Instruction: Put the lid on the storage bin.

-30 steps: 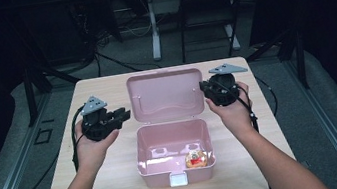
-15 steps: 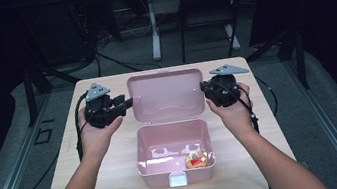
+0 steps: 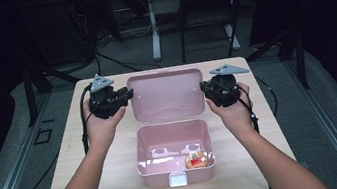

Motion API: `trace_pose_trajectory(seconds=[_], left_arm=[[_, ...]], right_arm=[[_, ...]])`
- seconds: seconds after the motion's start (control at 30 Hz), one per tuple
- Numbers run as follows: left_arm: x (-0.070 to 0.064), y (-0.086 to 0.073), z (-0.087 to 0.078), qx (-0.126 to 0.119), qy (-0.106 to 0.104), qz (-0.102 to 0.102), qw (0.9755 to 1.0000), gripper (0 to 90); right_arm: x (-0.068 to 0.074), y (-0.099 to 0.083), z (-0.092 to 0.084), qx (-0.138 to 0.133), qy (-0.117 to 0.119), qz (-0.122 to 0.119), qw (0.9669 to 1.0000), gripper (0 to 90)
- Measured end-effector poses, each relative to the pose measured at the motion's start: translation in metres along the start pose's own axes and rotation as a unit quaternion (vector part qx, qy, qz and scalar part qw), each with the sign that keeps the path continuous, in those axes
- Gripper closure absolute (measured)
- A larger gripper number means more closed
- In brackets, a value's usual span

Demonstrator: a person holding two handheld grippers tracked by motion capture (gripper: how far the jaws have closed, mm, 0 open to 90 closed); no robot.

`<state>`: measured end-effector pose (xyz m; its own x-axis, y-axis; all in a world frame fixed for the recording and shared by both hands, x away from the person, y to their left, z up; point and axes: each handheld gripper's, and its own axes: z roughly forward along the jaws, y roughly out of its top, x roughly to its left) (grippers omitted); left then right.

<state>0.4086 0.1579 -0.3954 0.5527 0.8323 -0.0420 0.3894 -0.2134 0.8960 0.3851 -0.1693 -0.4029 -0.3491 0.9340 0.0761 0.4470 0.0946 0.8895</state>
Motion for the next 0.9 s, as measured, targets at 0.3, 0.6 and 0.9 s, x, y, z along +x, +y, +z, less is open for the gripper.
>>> trace_pose_trajectory(seconds=[0.3, 0.6, 0.9], left_arm=[[0.0036, -0.0001, 0.0032, 0.003, -0.001, -0.009, 1.0000, 81.2], [0.0019, -0.0003, 0.0045, 0.001, 0.002, -0.014, 0.9999, 82.8], [0.0010, 0.0002, 0.0029, 0.003, 0.004, -0.012, 0.9999, 83.1]], right_arm=[[-0.0003, -0.0001, 0.0007, -0.002, 0.002, 0.000, 1.0000, 86.9], [-0.0021, -0.0005, 0.0015, -0.002, 0.007, 0.009, 0.9999, 86.5], [-0.0044, 0.0054, 0.0031, -0.002, 0.008, 0.025, 0.9997, 86.5]])
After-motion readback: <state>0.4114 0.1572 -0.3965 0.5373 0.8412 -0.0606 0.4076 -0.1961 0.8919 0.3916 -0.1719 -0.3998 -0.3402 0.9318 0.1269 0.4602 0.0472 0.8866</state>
